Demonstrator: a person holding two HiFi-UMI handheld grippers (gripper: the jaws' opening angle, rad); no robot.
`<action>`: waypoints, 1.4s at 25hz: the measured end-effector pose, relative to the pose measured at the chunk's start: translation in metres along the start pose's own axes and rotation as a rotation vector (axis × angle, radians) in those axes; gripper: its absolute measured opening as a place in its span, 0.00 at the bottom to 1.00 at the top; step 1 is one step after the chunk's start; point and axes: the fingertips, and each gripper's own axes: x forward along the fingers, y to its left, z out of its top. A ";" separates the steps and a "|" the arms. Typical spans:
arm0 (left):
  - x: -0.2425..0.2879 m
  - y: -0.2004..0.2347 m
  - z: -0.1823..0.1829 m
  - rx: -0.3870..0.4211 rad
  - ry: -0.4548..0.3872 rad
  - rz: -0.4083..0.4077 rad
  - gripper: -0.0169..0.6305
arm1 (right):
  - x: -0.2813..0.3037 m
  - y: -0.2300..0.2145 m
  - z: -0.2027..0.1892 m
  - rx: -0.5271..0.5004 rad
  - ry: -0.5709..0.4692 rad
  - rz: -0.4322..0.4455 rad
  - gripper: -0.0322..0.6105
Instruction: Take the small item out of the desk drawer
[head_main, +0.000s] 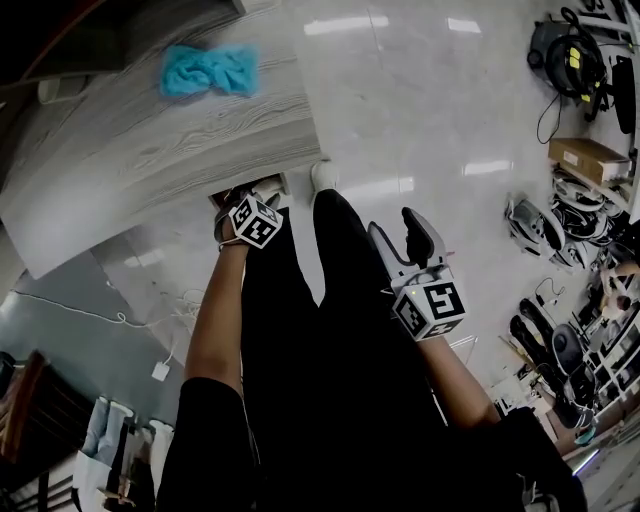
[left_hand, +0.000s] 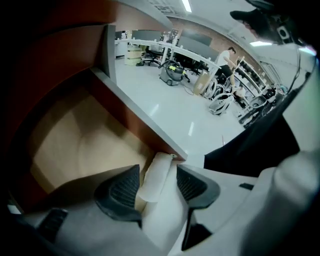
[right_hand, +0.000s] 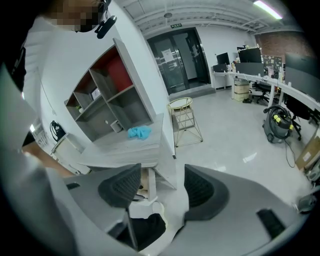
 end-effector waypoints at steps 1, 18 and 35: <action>0.003 -0.002 -0.002 0.010 0.006 -0.003 0.35 | -0.001 -0.001 -0.001 0.002 0.000 -0.002 0.44; 0.024 0.010 -0.010 0.145 0.046 0.014 0.34 | 0.001 -0.012 -0.033 0.064 0.033 -0.023 0.44; 0.032 -0.001 -0.008 0.194 0.053 -0.034 0.20 | -0.006 -0.021 -0.041 0.090 0.019 -0.033 0.44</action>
